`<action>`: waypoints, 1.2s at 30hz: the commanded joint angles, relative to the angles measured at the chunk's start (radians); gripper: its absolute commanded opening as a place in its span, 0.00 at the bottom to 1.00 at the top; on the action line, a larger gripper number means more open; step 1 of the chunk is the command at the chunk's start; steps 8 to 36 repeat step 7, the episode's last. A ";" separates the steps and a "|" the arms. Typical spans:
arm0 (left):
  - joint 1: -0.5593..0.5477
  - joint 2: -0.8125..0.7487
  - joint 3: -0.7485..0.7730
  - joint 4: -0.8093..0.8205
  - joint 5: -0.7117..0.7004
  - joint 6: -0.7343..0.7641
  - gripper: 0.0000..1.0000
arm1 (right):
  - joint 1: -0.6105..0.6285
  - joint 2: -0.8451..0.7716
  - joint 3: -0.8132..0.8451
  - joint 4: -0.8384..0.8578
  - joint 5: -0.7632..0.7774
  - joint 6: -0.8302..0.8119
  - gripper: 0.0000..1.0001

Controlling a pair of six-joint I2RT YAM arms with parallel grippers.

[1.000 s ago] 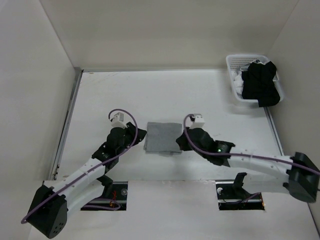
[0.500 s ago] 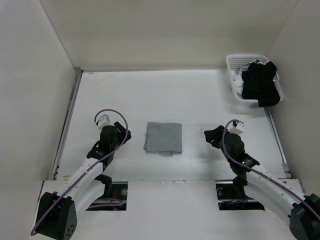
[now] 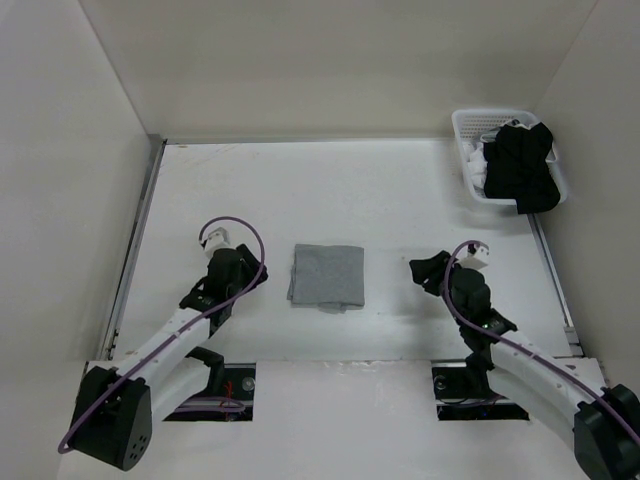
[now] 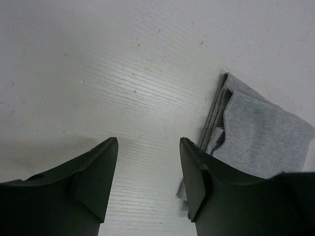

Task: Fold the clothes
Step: Fold the tank top

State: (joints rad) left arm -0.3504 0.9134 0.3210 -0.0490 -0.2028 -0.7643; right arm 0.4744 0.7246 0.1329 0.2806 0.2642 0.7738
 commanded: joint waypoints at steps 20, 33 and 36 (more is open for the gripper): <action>-0.020 0.028 0.052 0.040 -0.015 0.026 0.54 | 0.010 0.009 0.011 0.075 -0.005 -0.016 0.56; -0.020 0.028 0.052 0.040 -0.015 0.026 0.54 | 0.010 0.009 0.011 0.075 -0.005 -0.016 0.56; -0.020 0.028 0.052 0.040 -0.015 0.026 0.54 | 0.010 0.009 0.011 0.075 -0.005 -0.016 0.56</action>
